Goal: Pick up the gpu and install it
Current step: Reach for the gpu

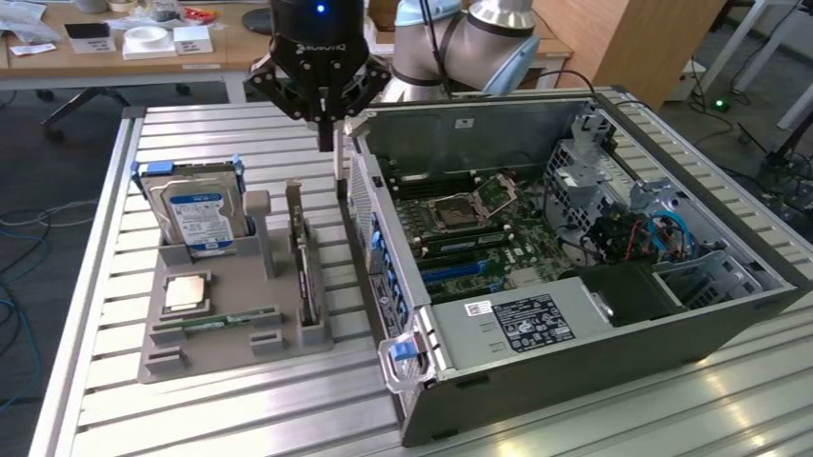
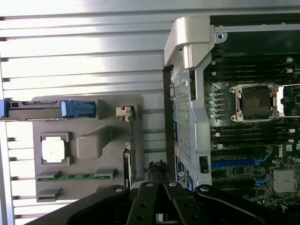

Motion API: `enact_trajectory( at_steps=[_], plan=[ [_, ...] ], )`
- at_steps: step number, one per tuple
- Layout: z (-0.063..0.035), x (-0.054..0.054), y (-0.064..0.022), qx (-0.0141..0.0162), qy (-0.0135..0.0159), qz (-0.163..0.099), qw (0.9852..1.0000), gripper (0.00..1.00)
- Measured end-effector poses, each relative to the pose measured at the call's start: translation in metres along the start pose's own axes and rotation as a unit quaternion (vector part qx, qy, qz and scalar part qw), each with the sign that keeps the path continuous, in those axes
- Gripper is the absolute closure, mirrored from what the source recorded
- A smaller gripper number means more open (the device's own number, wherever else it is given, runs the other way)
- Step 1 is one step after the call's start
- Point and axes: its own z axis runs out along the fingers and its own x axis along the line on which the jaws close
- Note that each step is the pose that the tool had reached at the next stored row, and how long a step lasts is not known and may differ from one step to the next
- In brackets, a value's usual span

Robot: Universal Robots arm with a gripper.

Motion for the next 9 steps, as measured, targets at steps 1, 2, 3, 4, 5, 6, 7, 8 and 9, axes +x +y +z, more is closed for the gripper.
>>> enact_trajectory(
  at_steps=[1,2,3,4,5,6,7,8,9],
  plan=[
    [0.0001,0.002,-0.0002,0.0000,0.0000,0.000,1.0000,0.89],
    [0.0002,0.004,-0.0003,0.0000,0.0000,0.000,1.0000,0.89],
    [0.0003,0.006,-0.0005,0.0000,0.0000,0.000,1.0000,0.89],
    [0.0005,0.008,-0.0007,0.0000,0.0000,0.000,1.0000,0.89],
    [0.0006,0.011,-0.0009,0.0000,0.0000,0.000,1.0000,0.89],
    [0.0008,0.013,-0.0010,0.0000,0.0000,0.000,1.0000,0.89],
    [0.0010,0.015,-0.0012,0.0000,0.0000,0.000,1.0000,0.89],
    [0.0012,0.017,-0.0014,0.0000,0.0000,0.000,1.0000,0.89],
    [0.0014,0.019,-0.0015,0.0000,0.0000,0.000,1.0000,0.89]
  ],
)
